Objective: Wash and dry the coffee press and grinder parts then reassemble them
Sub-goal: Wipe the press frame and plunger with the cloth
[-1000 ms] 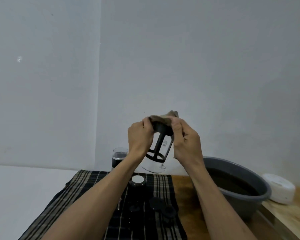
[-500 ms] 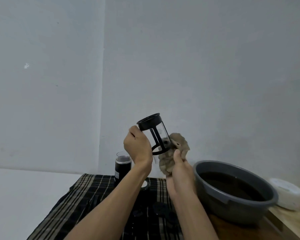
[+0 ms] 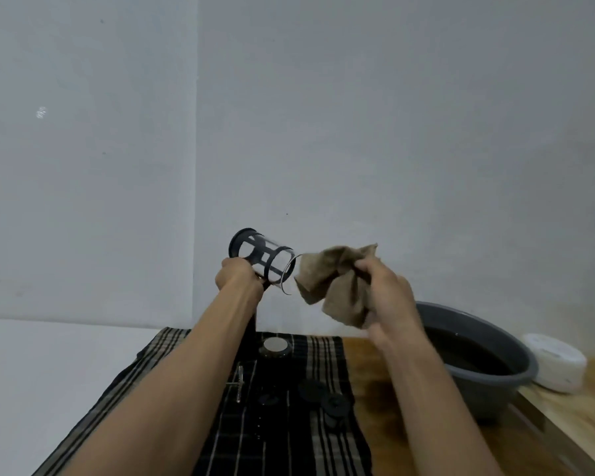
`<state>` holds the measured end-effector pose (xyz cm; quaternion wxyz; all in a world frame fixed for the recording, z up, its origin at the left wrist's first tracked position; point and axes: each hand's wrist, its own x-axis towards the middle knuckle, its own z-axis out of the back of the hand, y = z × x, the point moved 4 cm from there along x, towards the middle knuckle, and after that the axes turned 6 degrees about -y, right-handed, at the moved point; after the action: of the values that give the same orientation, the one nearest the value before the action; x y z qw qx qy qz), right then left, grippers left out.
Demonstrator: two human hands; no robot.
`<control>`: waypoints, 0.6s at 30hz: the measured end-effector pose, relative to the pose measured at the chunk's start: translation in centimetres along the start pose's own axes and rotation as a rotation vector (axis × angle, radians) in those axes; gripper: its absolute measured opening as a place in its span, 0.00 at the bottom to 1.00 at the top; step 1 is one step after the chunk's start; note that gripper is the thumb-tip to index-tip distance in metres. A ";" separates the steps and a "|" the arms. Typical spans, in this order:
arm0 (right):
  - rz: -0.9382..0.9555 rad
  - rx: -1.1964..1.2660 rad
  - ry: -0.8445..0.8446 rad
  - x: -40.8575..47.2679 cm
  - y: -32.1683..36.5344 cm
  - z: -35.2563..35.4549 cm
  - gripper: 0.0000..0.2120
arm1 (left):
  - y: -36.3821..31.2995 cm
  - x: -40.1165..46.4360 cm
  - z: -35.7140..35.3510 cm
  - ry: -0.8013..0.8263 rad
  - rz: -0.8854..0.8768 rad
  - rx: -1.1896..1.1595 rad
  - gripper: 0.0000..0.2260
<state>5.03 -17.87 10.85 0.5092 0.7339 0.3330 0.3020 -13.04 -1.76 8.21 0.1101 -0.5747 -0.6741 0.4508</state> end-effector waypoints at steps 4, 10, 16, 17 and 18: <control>0.152 -0.607 0.159 2.3 0.9 0.6 0.29 | -1.0 -0.2 -0.5 0.102 -0.004 0.201 0.12; 0.441 -0.881 0.233 2.9 -0.2 -0.7 0.18 | 1.0 -2.1 -2.2 0.360 0.074 0.443 0.14; 0.422 -0.831 0.140 4.4 1.1 -0.2 0.17 | 1.7 -4.8 -2.2 0.510 0.000 0.812 0.13; 0.327 -0.773 0.132 4.9 1.1 0.0 0.18 | 1.6 -5.0 -2.3 0.514 -0.079 0.906 0.16; 0.230 -0.736 0.117 5.4 1.1 0.2 0.19 | 1.3 -5.1 -2.4 0.526 -0.144 0.956 0.19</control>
<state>8.61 -13.97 12.41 0.6812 0.5164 0.1465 0.4978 -8.92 -5.14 10.52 0.5542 -0.5063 -0.3817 0.5393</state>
